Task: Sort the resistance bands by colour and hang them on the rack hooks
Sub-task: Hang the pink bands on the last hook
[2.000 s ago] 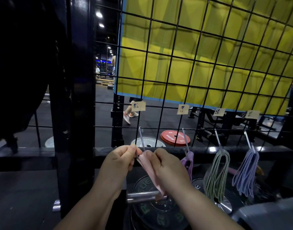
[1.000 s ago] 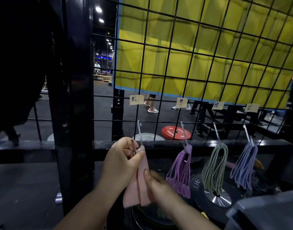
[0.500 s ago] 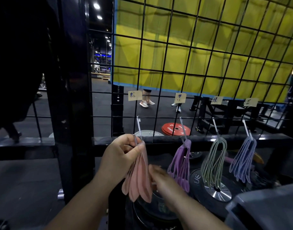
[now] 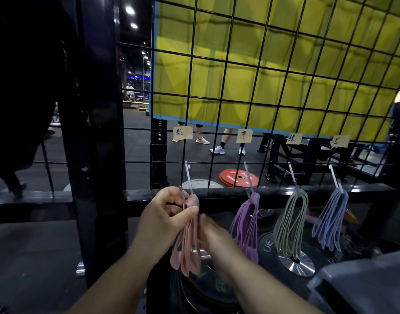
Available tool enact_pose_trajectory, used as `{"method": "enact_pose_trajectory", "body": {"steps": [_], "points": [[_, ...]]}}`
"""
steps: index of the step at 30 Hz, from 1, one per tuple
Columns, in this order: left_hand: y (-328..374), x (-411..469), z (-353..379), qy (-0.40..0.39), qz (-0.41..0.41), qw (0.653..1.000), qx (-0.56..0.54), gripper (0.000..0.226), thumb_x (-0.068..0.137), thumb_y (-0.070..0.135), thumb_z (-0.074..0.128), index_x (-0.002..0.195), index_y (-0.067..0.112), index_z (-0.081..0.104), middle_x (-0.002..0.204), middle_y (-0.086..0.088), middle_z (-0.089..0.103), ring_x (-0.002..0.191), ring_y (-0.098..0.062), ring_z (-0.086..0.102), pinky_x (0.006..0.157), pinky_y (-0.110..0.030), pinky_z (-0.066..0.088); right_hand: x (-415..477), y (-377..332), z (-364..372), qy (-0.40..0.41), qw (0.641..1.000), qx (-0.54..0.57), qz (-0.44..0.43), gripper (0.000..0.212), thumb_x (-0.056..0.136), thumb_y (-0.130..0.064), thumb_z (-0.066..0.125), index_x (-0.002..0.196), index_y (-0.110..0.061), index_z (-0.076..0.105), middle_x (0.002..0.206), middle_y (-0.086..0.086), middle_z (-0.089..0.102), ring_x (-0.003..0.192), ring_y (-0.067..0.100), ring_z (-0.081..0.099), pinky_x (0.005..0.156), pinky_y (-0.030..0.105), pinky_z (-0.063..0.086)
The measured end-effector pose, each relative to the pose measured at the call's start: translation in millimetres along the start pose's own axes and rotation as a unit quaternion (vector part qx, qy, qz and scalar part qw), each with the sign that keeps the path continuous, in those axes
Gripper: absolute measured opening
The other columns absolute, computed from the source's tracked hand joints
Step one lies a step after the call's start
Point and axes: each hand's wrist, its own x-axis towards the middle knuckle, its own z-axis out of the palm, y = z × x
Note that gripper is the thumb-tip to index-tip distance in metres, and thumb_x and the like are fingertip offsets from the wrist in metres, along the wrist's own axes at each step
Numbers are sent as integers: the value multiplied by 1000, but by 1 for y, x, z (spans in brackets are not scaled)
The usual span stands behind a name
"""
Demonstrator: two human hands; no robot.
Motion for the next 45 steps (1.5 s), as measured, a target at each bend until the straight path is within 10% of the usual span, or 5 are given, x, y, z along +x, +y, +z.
{"method": "enact_pose_trajectory", "body": {"steps": [7,11,33,38,45], "points": [[-13,-7,8,22,-3,993,114,37,74,42,77,84,17,51,69,3,58,58,-4,53,57,-18,43,2,1,7,-7,998,-44,-39,52,79,-78,45,112,-43,65,112,-9,71,107,12,66,100,41,48],[-22,-10,12,2,-4,987,163,31,82,39,68,78,15,48,61,4,53,52,-5,48,51,-24,40,-4,4,7,11,996,-60,-61,30,97,-51,43,106,-32,65,97,-5,73,91,9,68,84,30,53],[-31,-25,14,-65,-54,971,224,32,97,48,41,77,25,52,72,2,64,65,-8,62,65,-31,52,-16,15,1,46,971,-184,-148,24,104,-35,35,104,-20,53,86,-5,62,79,3,59,66,15,47],[-43,-34,17,-76,-69,969,226,37,96,50,40,76,21,52,70,1,65,66,-12,63,70,-40,53,-16,31,-5,37,972,-194,-127,32,103,-39,37,106,-14,56,92,2,66,88,14,65,81,32,52],[-53,-49,25,-88,-90,969,212,35,97,45,44,72,21,51,72,-2,64,68,-15,62,69,-37,52,-31,38,-18,19,973,-209,-97,27,103,-40,34,102,-24,55,86,-10,58,77,-2,56,61,5,39]]}}
